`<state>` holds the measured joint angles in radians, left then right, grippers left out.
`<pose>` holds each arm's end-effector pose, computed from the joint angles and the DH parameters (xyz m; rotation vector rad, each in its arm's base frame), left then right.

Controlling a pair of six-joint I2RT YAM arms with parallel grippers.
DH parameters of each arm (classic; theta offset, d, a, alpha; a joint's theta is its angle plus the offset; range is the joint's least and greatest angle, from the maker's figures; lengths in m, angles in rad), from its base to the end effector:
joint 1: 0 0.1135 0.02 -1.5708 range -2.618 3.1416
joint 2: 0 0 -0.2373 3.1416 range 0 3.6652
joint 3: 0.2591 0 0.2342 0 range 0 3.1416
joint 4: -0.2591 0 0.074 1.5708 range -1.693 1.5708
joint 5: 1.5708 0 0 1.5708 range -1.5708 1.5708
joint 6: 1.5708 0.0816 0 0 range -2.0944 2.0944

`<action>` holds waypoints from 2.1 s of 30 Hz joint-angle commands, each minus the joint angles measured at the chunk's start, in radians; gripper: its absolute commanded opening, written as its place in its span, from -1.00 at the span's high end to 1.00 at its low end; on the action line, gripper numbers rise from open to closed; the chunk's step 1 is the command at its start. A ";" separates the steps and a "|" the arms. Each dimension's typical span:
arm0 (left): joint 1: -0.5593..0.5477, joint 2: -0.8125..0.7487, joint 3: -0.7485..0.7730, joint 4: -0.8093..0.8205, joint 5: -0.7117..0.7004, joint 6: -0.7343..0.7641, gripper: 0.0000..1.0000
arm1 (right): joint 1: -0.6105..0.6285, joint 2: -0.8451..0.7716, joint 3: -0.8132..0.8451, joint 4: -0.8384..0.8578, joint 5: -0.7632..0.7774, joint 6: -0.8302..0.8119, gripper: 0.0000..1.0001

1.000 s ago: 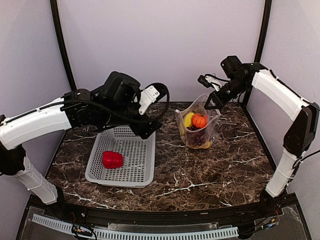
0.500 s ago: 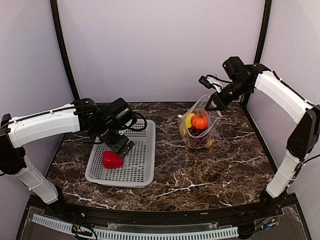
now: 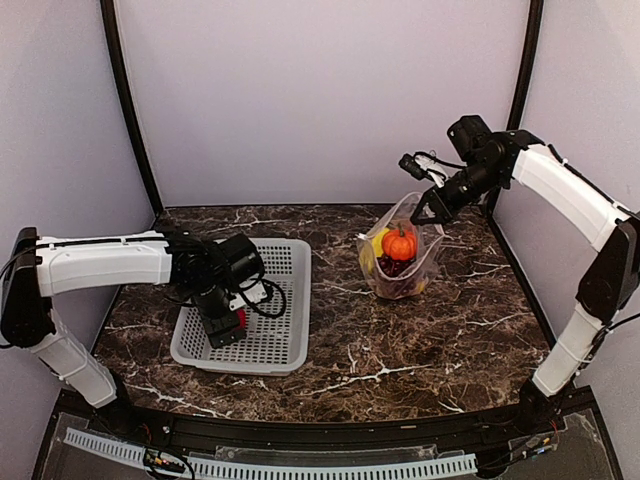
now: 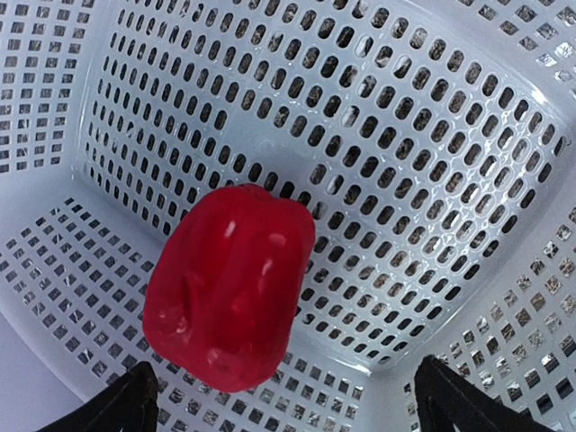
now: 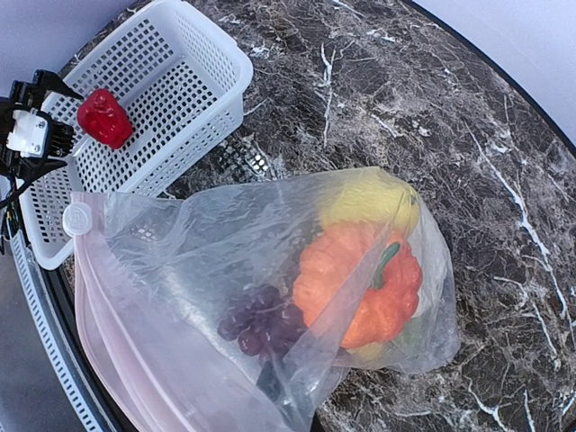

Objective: Place the food in the zip-top bag and seal the zipper
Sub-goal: Pick up the fake vegetable from the bin.

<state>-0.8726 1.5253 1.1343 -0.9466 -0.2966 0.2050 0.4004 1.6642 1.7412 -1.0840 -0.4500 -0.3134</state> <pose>0.1960 -0.1965 0.1718 1.4004 2.4384 0.2889 0.3012 0.1660 0.3024 -1.0427 2.3158 0.6114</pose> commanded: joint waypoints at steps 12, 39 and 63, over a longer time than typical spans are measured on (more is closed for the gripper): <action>0.046 0.117 0.025 0.105 -0.120 0.266 -0.96 | 0.011 -0.043 -0.035 0.032 -0.030 -0.015 0.99; 0.101 0.256 0.177 0.006 0.009 0.276 -0.15 | 0.015 -0.053 -0.061 0.033 -0.024 -0.020 0.98; -0.144 0.060 0.558 0.441 0.211 0.018 0.20 | 0.015 -0.110 -0.100 -0.028 0.048 -0.044 0.80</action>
<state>-0.9421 1.6009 1.6791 -0.7662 -0.2138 0.3042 0.4107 1.5879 1.6623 -1.0977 -0.4152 -0.3527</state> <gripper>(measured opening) 0.648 0.121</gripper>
